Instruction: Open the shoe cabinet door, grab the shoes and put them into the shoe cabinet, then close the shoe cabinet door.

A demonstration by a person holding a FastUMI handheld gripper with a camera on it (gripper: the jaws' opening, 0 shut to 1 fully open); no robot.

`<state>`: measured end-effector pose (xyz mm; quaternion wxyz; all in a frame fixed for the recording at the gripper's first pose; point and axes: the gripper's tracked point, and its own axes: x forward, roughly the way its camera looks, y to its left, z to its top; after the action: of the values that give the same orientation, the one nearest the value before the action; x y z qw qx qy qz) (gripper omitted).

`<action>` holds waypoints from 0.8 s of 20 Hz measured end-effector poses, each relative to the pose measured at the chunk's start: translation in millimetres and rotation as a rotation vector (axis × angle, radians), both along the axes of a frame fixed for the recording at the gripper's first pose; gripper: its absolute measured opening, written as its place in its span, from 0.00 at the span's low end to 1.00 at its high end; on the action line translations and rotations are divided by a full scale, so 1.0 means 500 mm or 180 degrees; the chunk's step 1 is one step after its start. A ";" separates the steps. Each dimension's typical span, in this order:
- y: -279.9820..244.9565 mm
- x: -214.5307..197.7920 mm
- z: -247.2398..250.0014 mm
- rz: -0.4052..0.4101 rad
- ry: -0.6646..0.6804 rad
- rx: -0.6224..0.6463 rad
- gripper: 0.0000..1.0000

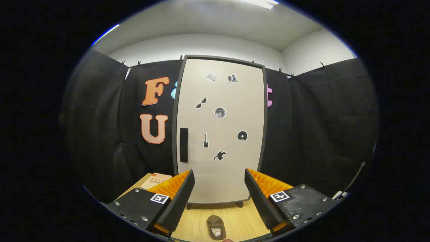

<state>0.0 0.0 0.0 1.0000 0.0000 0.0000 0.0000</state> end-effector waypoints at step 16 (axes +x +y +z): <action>0.005 0.021 -0.011 0.0053 0.0072 0.0017 0.93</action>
<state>10.3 2.3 -5.7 0.9999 0.0027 0.0113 0.0082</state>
